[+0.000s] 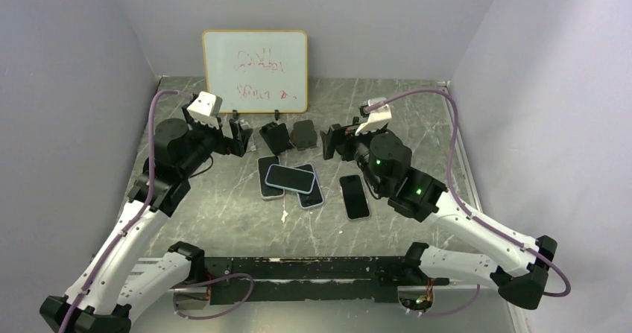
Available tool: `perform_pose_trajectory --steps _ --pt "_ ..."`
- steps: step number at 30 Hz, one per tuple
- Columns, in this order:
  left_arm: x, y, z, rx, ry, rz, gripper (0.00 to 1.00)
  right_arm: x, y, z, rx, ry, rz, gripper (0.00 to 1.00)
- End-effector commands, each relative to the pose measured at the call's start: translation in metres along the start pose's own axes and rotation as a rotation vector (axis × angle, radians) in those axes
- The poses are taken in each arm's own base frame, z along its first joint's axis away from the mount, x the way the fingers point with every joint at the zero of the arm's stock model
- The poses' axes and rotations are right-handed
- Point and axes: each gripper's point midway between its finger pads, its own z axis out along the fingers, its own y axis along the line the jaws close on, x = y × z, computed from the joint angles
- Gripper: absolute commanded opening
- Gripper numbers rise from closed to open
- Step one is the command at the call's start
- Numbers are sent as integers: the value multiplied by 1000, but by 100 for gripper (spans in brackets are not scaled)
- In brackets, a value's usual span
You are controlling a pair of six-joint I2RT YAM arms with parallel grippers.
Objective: Place the phone on the phone stand
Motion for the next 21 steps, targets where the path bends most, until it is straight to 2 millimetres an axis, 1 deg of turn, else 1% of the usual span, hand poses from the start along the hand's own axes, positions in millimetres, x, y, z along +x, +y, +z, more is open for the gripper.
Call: perform_pose_trajectory --steps 1,4,5,8,10,12,13,14,15,18,21 --pt "-17 -5 -4 28 -57 -8 100 -3 -4 1 23 -32 -7 100" --pt "-17 -4 -5 21 -66 1 100 11 6 8 -45 -16 -91 100" --pt "-16 -4 -5 22 -66 4 100 19 18 9 -119 6 -125 100" --pt "-12 -5 -2 32 -54 9 100 45 43 7 -299 82 -278 100" --pt "-9 -7 0 44 -40 6 100 60 56 8 -385 139 -311 100" --pt "-5 -9 4 58 -29 -1 100 76 69 14 -481 206 -323 100" --pt "-1 -10 7 60 -17 -8 100 93 72 21 -527 267 -330 100" --pt "4 -9 10 56 2 -15 100 105 74 26 -565 317 -329 100" --pt "12 -7 14 50 41 -21 100 118 76 32 -598 372 -334 100" --pt "32 -9 21 66 144 -22 100 160 80 44 -654 530 -372 100" --pt "50 -10 22 74 208 -29 100 192 87 52 -701 655 -401 100"
